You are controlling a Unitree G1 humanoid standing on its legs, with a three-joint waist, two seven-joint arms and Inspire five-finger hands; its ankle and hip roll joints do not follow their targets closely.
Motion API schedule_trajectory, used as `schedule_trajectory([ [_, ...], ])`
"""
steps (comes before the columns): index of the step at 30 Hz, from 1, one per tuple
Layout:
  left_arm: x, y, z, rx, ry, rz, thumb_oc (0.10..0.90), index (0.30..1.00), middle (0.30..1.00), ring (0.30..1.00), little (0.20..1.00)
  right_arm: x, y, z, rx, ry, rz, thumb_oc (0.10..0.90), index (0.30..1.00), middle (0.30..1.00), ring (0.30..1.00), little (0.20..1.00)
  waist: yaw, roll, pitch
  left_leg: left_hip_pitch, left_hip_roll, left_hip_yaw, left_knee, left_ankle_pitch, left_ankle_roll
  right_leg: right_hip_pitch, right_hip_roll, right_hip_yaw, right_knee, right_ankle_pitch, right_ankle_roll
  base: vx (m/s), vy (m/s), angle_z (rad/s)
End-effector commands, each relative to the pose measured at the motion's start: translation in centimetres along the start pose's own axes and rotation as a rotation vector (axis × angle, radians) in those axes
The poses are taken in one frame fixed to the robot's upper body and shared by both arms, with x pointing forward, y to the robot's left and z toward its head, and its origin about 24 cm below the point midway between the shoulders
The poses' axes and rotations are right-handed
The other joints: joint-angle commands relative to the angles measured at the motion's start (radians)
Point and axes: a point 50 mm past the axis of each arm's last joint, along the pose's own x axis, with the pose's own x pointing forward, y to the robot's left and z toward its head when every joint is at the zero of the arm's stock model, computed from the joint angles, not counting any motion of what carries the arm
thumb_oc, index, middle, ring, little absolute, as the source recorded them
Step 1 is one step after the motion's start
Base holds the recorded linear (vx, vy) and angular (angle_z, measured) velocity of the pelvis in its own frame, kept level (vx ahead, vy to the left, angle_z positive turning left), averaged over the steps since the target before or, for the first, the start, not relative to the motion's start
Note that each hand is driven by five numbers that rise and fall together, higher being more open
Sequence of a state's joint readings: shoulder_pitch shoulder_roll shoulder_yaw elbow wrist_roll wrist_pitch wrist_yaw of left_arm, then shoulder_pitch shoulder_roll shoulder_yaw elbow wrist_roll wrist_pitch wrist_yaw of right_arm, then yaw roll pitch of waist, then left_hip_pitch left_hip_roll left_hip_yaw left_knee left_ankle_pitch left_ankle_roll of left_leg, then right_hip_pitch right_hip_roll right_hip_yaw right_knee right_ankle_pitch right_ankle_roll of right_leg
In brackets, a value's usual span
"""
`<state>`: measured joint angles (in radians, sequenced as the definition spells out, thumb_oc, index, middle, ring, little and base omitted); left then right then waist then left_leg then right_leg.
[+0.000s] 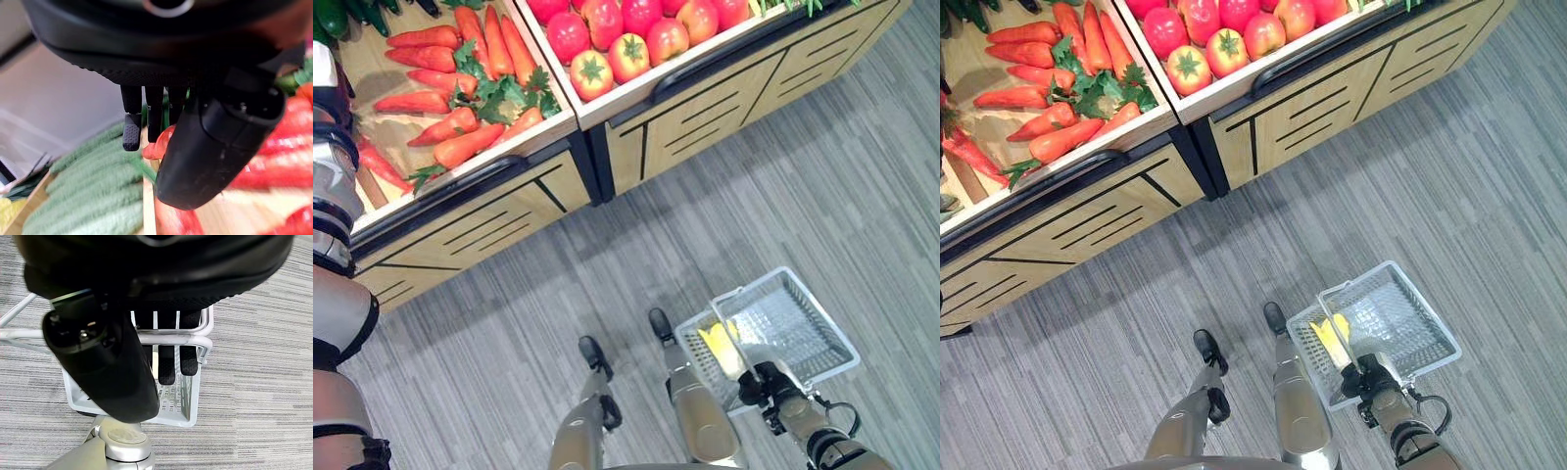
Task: Get the vegetables into the basket
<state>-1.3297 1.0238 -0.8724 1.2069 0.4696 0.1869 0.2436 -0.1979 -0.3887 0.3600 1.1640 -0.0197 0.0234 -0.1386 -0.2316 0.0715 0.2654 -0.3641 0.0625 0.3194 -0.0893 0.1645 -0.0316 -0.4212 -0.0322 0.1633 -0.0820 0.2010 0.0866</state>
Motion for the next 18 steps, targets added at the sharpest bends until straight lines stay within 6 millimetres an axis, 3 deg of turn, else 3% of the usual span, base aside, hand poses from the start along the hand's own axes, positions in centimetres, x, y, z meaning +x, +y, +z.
schedule_trajectory([
  [1,0.8,4.8,-4.4,-0.023,0.158,0.178,0.400,0.300,0.300,0.300,0.300,-1.0,0.7,-4.8,-0.022,0.135,0.034,0.400,0.300,0.300,0.300,0.300,0.014,0.021,-0.114,-0.039,0.010,-0.089,0.002,-0.007,-0.088,-0.067,-0.054,-0.068,0.009,0.022,0.090,0.00,0.000,0.00],
  [8,0.7,4.5,-3.6,-0.161,0.145,0.206,0.400,0.300,0.300,0.300,0.300,-1.3,0.6,-6.0,0.005,0.186,0.027,0.400,0.300,0.300,0.300,0.300,0.023,0.033,-0.137,0.016,0.004,-0.080,0.002,-0.020,-0.089,-0.016,-0.060,-0.056,0.009,0.008,0.089,0.02,0.005,0.00],
  [18,0.5,4.2,-2.1,-0.125,0.023,0.188,0.400,0.300,0.300,0.300,0.300,-1.7,0.6,-7.6,-0.018,0.256,0.047,0.400,0.300,0.300,0.300,0.300,0.053,0.034,-0.196,0.151,0.015,-0.113,0.002,-0.036,-0.093,0.134,-0.059,-0.095,0.004,-0.036,0.085,0.07,-0.045,0.02],
])
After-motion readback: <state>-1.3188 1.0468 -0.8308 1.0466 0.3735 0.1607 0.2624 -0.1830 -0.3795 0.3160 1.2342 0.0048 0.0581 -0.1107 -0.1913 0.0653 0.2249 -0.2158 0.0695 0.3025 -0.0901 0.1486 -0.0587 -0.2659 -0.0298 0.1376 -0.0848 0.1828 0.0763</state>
